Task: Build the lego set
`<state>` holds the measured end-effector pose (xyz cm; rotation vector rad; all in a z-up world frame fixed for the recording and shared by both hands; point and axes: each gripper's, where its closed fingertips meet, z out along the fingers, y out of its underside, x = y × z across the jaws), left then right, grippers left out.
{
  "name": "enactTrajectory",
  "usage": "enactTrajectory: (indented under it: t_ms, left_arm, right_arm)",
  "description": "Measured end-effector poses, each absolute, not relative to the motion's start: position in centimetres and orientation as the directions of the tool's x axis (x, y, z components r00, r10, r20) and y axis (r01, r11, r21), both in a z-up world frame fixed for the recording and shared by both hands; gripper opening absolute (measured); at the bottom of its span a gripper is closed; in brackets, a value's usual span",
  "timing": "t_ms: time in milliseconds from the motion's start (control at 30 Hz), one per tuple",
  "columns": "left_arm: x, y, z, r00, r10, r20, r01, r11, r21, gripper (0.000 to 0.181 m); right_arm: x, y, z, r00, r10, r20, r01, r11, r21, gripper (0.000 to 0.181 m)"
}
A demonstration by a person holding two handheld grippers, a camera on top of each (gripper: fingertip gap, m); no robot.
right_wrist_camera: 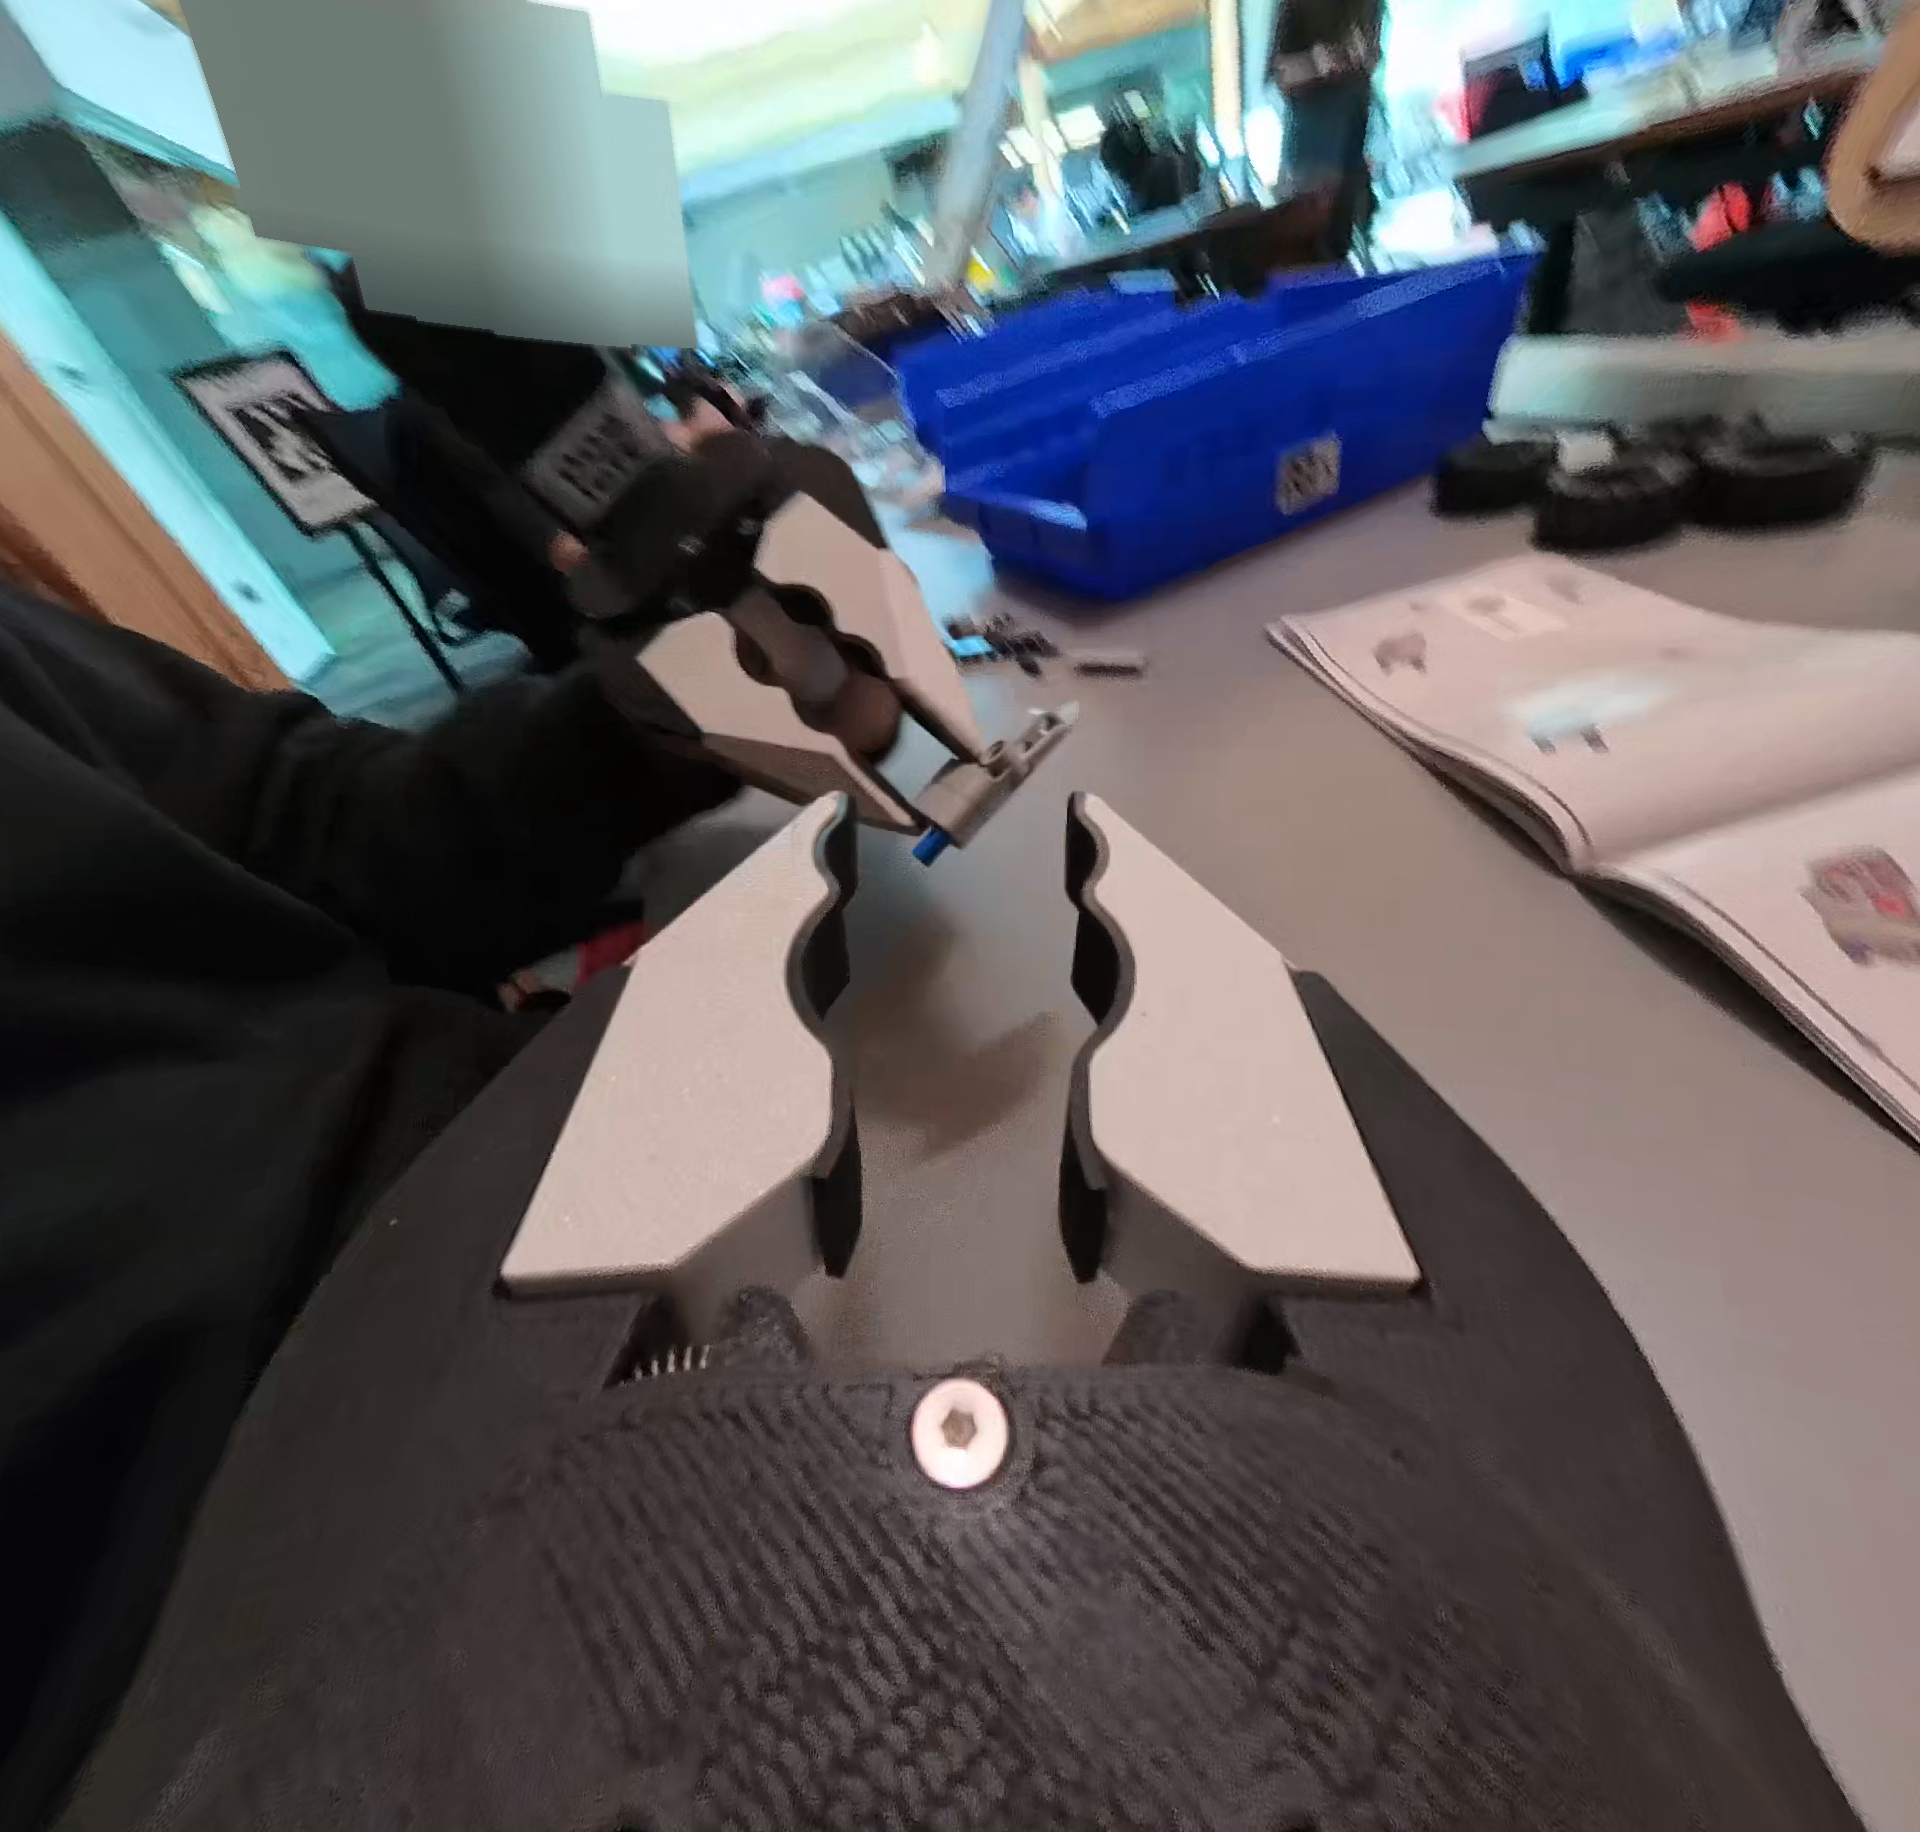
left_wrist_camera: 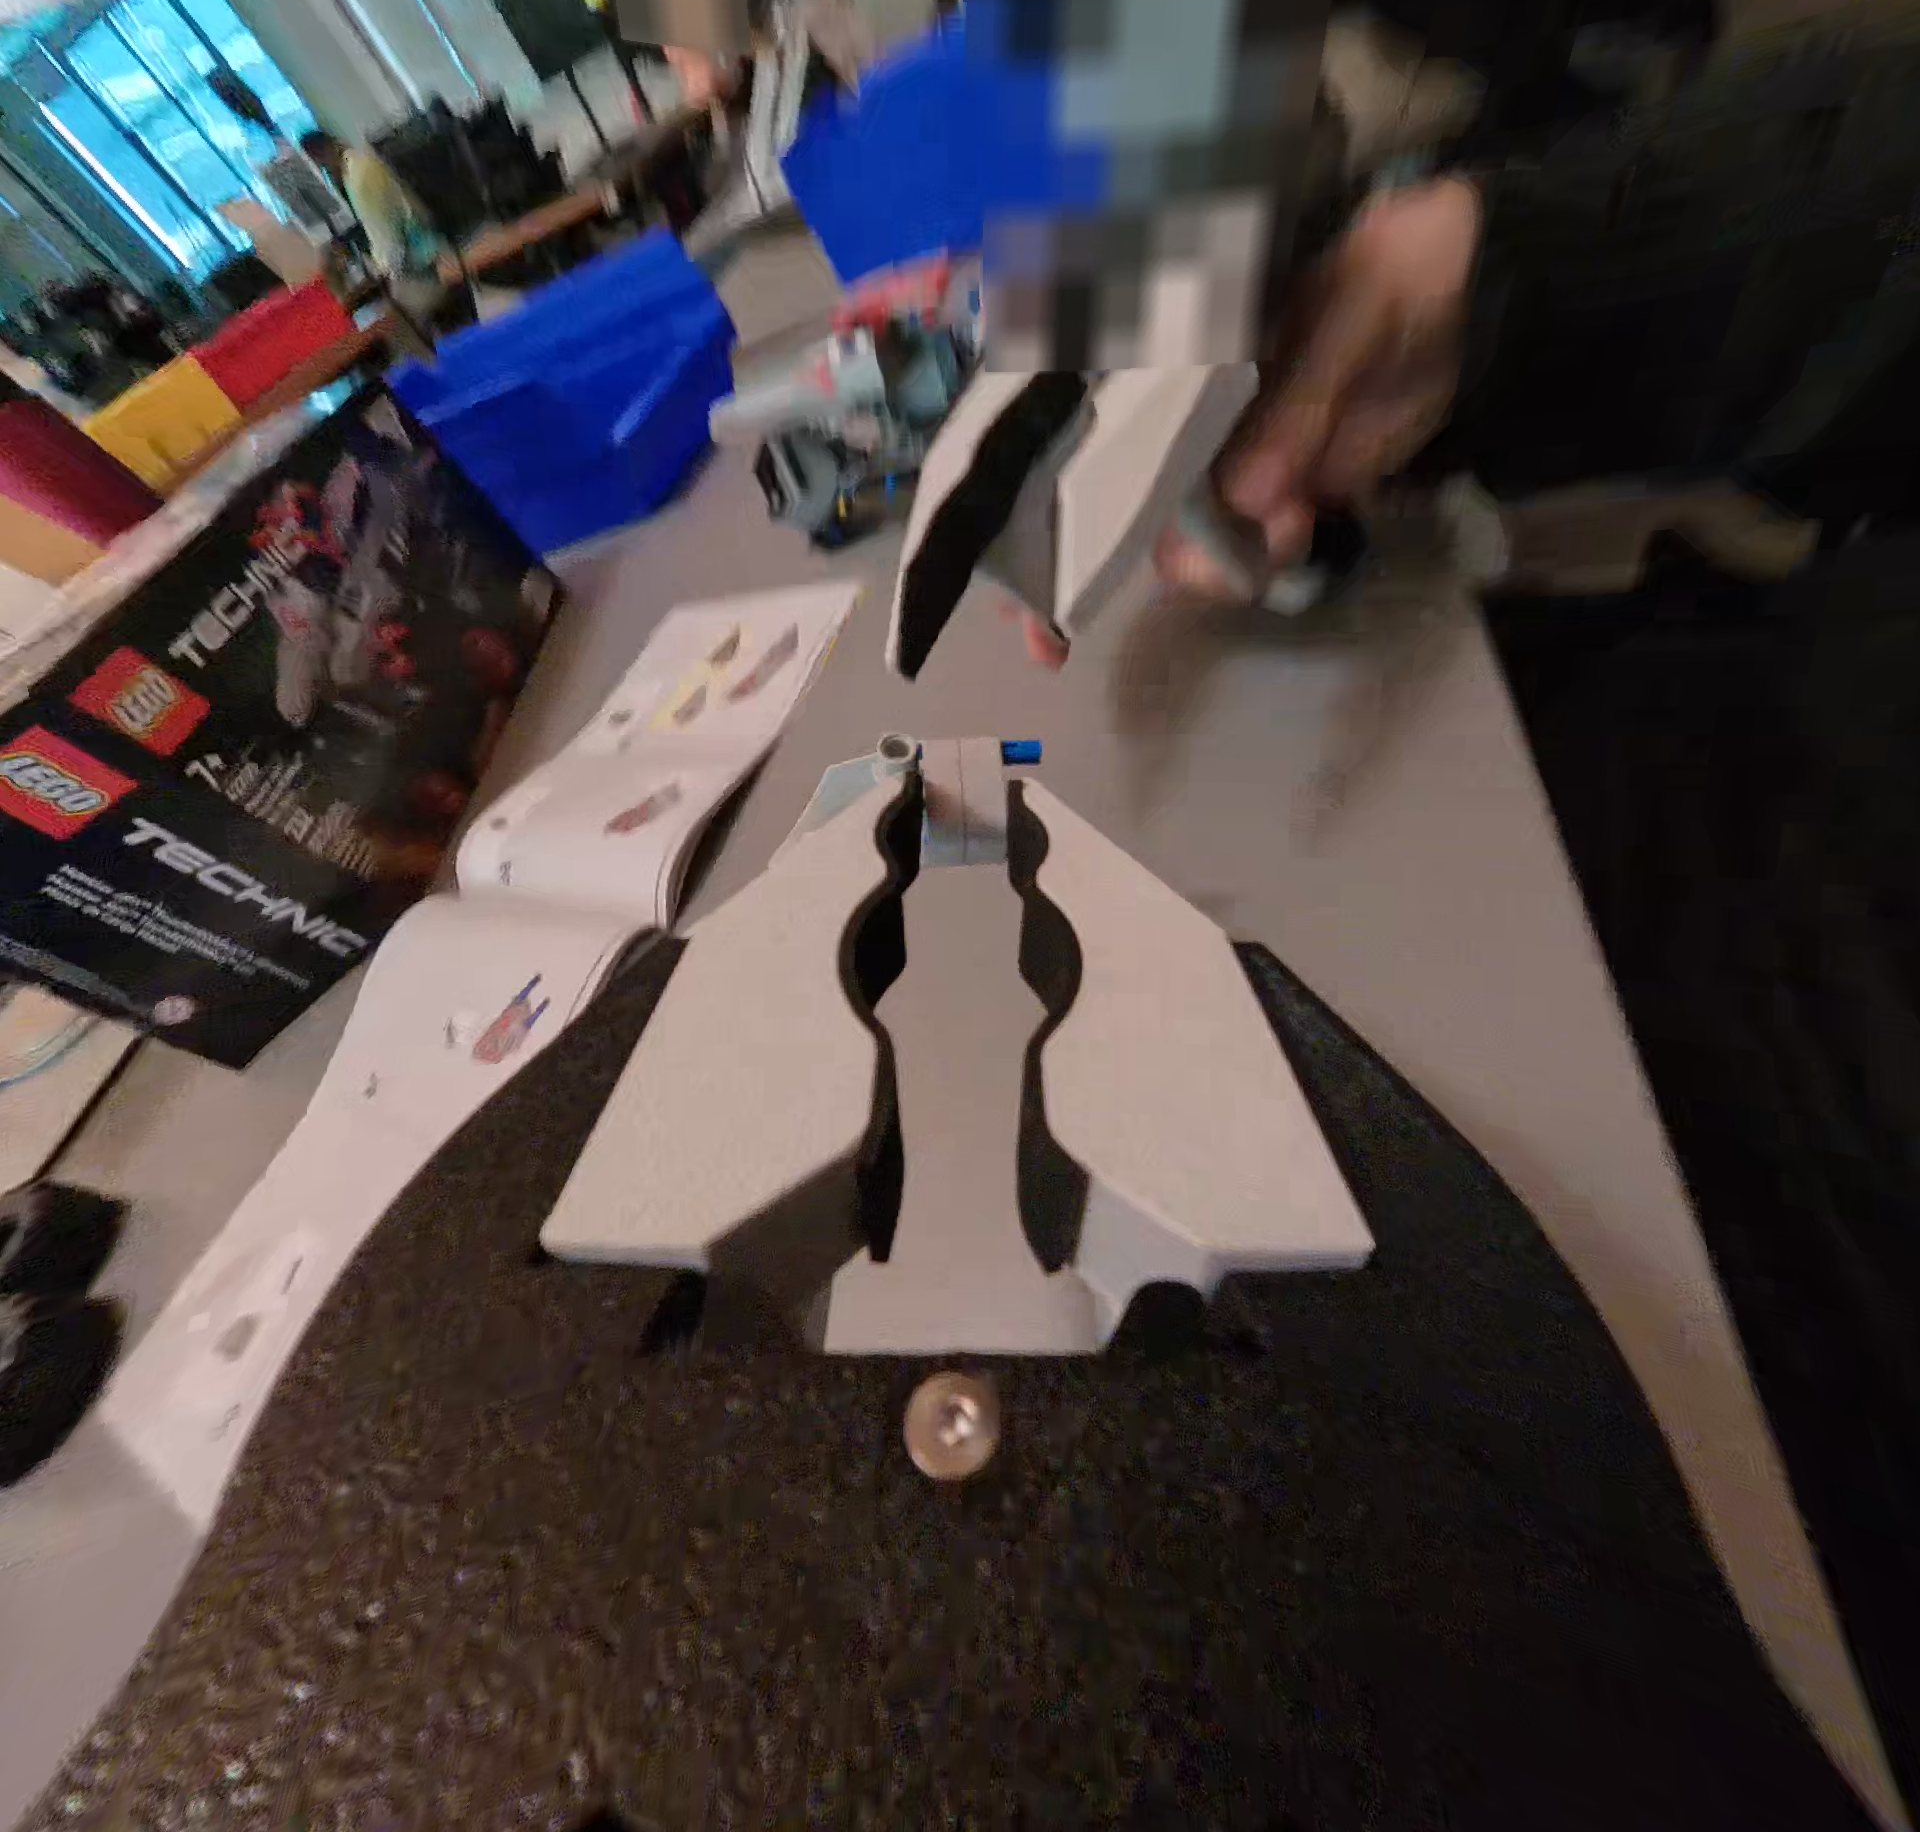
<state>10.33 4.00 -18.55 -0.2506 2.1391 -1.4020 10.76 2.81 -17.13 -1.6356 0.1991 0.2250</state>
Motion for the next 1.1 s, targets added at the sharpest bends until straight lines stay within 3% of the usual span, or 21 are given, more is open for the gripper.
enactTrajectory:
  t_ms: [67, 167, 400, 600, 700, 933, 1100]
  left_arm:
    - [11.4, 4.0, -21.0, -0.821, -0.438, -0.368, 0.070, 0.562, -0.824, 0.013]
    - [12.4, 2.9, -23.1, -0.851, -0.451, -0.269, -0.057, 0.589, -0.806, 0.013]
    - [14.7, 1.4, -25.4, -0.868, -0.480, -0.123, -0.248, 0.636, -0.731, 0.013]
    - [16.5, 0.1, -26.1, -0.826, -0.563, -0.004, -0.373, 0.552, -0.746, 0.013]
    - [16.5, -0.5, -26.1, -0.846, -0.532, 0.035, -0.375, 0.546, -0.749, 0.023]
    - [18.1, 2.3, -21.6, -0.943, -0.301, -0.142, -0.073, 0.602, -0.795, 0.027]
    - [18.8, 2.6, -23.6, -0.959, -0.281, -0.027, -0.132, 0.531, -0.837, 0.027]
  right_arm:
    - [11.9, 2.1, -18.9, 0.957, -0.096, -0.272, -0.287, -0.199, -0.937, 0.035]
    - [12.7, 0.8, -20.7, 0.951, -0.195, -0.242, -0.296, -0.332, -0.896, 0.031]
    - [13.8, -0.6, -22.8, 0.918, -0.314, -0.240, -0.352, -0.373, -0.858, 0.030]
    - [14.5, -0.6, -24.0, 0.911, -0.335, -0.241, -0.373, -0.416, -0.830, 0.029]
    - [15.2, -0.7, -24.2, 0.894, -0.363, -0.263, -0.406, -0.406, -0.819, 0.029]
    - [15.8, -0.8, -25.0, 0.880, -0.402, -0.252, -0.426, -0.435, -0.793, 0.029]
    - [16.5, -0.7, -25.7, 0.881, -0.423, -0.213, -0.415, -0.472, -0.778, 0.028]
